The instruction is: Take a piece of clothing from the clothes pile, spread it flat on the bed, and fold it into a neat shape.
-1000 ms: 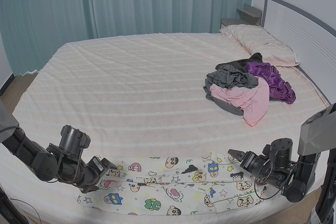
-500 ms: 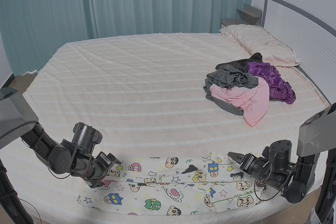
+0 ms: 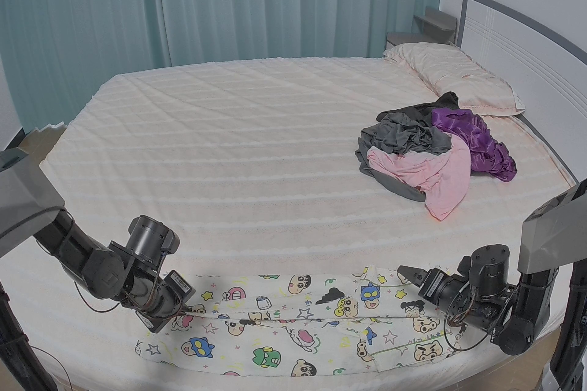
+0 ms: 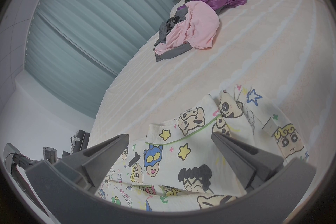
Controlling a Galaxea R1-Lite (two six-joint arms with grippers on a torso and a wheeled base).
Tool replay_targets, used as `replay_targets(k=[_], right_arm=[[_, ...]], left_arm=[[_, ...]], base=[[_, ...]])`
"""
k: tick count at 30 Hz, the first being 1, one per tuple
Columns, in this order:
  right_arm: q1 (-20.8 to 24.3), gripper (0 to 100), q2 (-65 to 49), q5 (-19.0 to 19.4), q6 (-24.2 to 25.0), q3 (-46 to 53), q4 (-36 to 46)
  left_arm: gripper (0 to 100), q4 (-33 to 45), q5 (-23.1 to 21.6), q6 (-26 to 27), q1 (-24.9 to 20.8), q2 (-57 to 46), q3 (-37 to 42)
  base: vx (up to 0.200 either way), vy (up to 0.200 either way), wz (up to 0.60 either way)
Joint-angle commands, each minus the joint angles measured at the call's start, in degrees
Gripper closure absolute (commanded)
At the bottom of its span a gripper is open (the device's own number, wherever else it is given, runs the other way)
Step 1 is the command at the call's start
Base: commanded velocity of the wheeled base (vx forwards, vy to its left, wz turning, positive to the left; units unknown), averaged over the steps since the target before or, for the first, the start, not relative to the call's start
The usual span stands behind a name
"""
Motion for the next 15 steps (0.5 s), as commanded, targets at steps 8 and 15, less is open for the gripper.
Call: replay_targets(k=[8,15], right_arm=[[0.24,0,0.02,-0.01,-0.02,-0.04,-0.41],[0.33,0,0.02,-0.01,-0.02,0.14,-0.41]], left_arm=[[100,0.98,-1.02,5.06,-0.49,-5.71,-0.65],[100,-6.58,-0.31,12.27,0.3,-0.62,-0.82]], base=[[0.0,0.0,0.0],[0.0,0.0,0.0]])
